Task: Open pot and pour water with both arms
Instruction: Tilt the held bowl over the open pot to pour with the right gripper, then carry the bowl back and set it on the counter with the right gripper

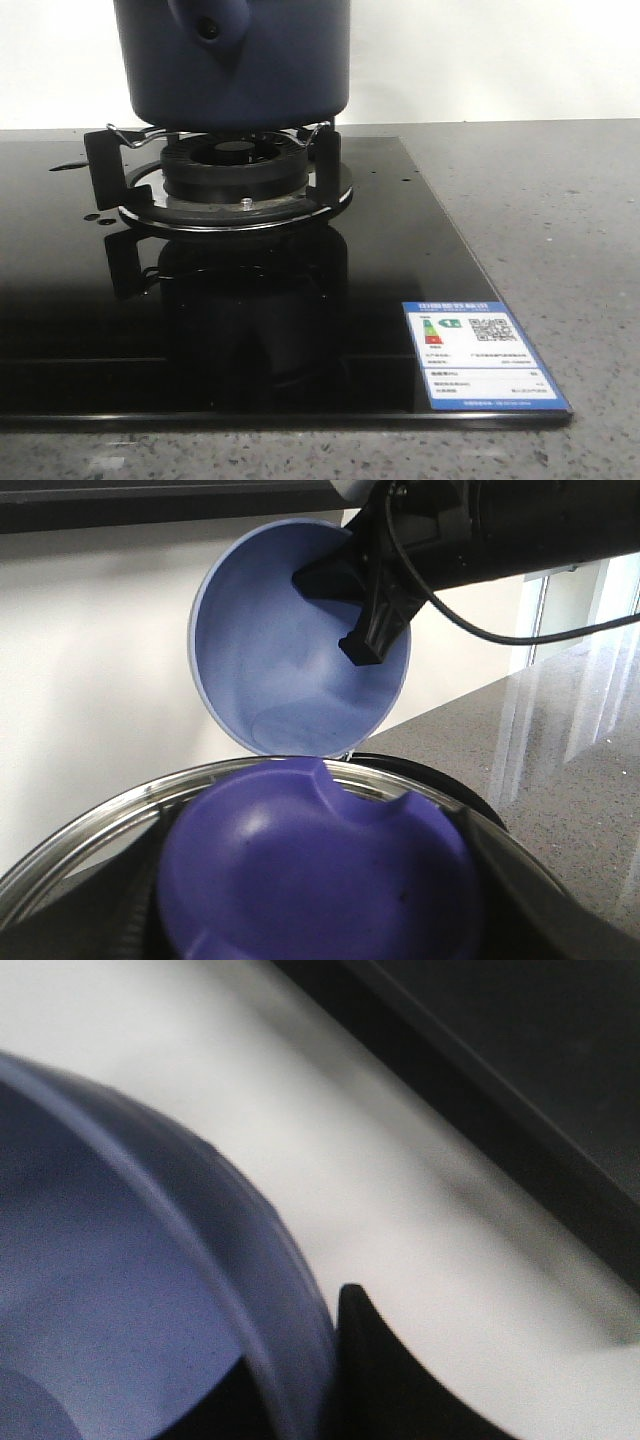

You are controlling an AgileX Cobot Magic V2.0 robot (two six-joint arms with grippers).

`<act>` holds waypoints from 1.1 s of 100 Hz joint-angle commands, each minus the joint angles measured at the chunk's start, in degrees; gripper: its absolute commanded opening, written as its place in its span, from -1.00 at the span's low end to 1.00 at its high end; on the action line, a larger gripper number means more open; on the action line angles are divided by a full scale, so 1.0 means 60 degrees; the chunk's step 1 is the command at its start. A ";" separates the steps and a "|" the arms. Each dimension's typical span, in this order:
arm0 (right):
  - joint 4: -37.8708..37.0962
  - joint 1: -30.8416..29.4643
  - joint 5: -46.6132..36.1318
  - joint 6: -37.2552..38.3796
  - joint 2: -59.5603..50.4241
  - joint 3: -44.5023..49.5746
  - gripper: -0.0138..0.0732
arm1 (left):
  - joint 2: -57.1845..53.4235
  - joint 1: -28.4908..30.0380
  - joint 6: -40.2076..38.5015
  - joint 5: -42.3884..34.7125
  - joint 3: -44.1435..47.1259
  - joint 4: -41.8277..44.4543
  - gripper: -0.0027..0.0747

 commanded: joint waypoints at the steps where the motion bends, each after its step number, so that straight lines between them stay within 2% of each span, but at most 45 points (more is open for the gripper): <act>1: -0.0865 0.0136 -0.0900 0.0004 -0.0658 -0.0304 -0.78 | -0.0214 -0.0077 -0.0086 -0.0031 -0.0296 -0.0782 -0.33; 61: -0.4281 0.0908 -0.1468 0.0004 -0.0696 -0.0304 -0.78 | -0.0214 -0.0463 -0.0086 -0.0151 -0.0296 -0.0623 -0.33; 77: -0.5085 0.1058 -0.1556 0.0004 -0.0778 -0.0304 -0.78 | -0.0214 -0.0707 -0.0086 -0.0318 -0.0296 -0.0193 -0.33; 94: -0.5584 0.1059 -0.1767 0.0004 -0.0881 -0.0304 -0.78 | -0.0214 -0.0746 -0.0086 -0.0360 -0.0296 -0.0170 -0.33; 110: -0.5230 0.1059 -0.1527 0.0004 -0.0900 -0.0304 -0.78 | -0.0214 -0.0858 -0.0086 -0.0419 -0.0296 -0.0170 -0.33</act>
